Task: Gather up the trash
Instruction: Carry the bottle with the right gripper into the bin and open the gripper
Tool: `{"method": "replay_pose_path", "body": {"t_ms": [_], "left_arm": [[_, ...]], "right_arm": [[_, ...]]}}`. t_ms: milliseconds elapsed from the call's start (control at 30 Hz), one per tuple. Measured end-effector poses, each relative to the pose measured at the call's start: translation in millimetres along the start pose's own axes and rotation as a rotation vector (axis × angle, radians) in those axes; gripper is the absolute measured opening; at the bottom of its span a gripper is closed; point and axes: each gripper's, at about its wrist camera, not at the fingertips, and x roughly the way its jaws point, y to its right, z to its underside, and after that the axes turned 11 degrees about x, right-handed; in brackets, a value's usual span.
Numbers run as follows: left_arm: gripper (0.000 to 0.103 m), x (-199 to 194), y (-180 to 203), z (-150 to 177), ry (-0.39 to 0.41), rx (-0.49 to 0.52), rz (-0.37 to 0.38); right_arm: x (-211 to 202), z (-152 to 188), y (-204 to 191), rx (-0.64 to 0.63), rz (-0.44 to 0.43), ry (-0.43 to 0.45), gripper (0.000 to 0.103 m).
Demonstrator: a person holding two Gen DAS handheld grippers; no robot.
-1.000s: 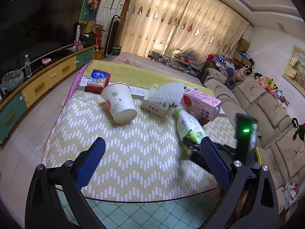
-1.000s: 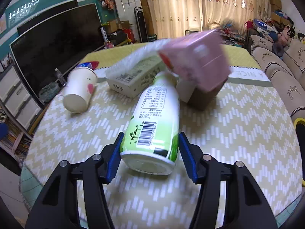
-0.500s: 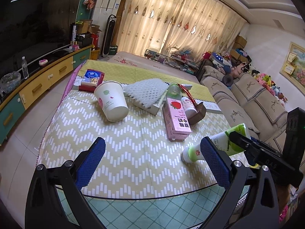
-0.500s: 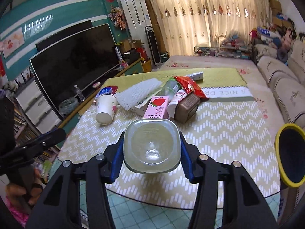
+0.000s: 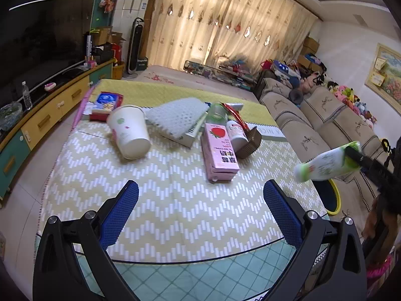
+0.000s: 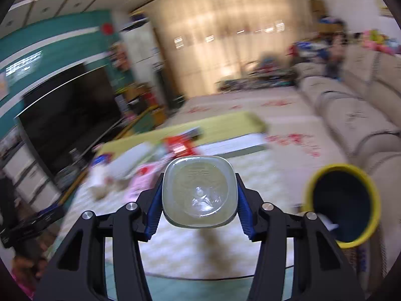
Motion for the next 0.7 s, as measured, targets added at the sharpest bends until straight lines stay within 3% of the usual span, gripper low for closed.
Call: {"method": "replay_pose_path", "body": {"t_ms": [167,333,500,700], "left_arm": [[0.098,19.0,16.6,-4.6,-0.026,0.025,0.017],[0.098,43.7,39.5,-12.0,-0.06,0.062,0.038],[0.098,72.7,64.5,-19.2,-0.096,0.113,0.05],[0.098,109.2,83.3,-30.2,-0.134,0.151,0.033]], "right_arm": [[-11.8,-23.2,69.7,0.069,0.219,0.097,0.049],[5.3,-34.9,151.5,0.158,0.407,0.082,0.049],[42.2,-30.5,216.1,0.222,0.489,-0.002,0.05],[65.8,-24.4,242.6,0.233,0.509,-0.034,0.057]]}}
